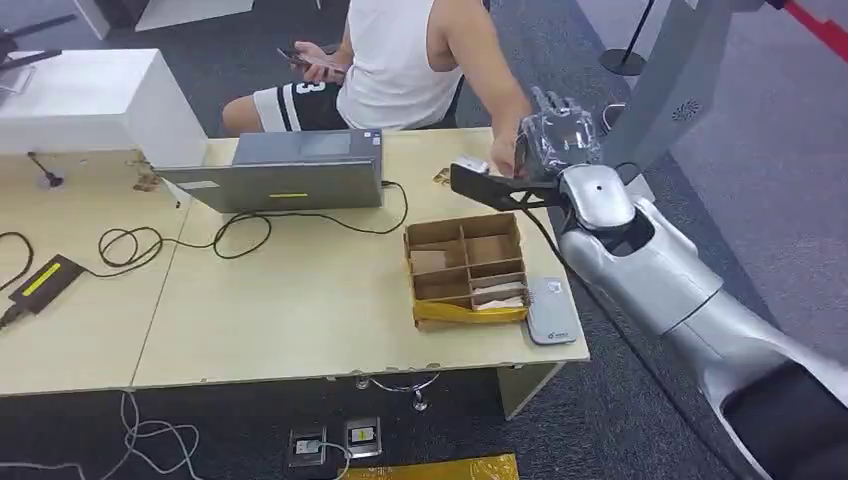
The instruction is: Pass the card to the sensor for recognition and then transmit it.
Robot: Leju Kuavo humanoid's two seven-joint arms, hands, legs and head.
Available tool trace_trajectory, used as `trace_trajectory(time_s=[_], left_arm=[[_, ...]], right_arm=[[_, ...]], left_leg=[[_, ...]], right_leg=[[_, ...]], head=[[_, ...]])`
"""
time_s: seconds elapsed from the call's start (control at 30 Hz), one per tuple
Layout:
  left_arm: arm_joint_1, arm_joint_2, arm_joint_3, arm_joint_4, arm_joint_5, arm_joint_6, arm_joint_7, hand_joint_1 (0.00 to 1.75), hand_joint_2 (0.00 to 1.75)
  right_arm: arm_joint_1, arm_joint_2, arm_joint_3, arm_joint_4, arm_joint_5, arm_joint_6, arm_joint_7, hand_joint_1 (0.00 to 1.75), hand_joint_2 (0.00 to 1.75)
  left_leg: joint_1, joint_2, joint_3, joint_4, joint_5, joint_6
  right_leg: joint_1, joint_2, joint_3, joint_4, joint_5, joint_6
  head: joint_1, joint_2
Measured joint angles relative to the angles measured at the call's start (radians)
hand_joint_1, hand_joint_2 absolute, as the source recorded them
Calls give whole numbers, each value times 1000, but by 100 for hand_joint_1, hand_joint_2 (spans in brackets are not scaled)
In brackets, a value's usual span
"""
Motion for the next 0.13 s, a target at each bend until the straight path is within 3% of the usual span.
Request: trace_trajectory(time_s=[0.13], left_arm=[[-1, 0, 0, -6, -16, -3, 11, 0, 175]], right_arm=[[-8, 14, 19, 82, 8, -42, 14, 175, 175]], left_leg=[[0, 0, 0, 0, 0, 0]], right_leg=[[0, 0, 0, 0, 0, 0]], head=[[0, 0]])
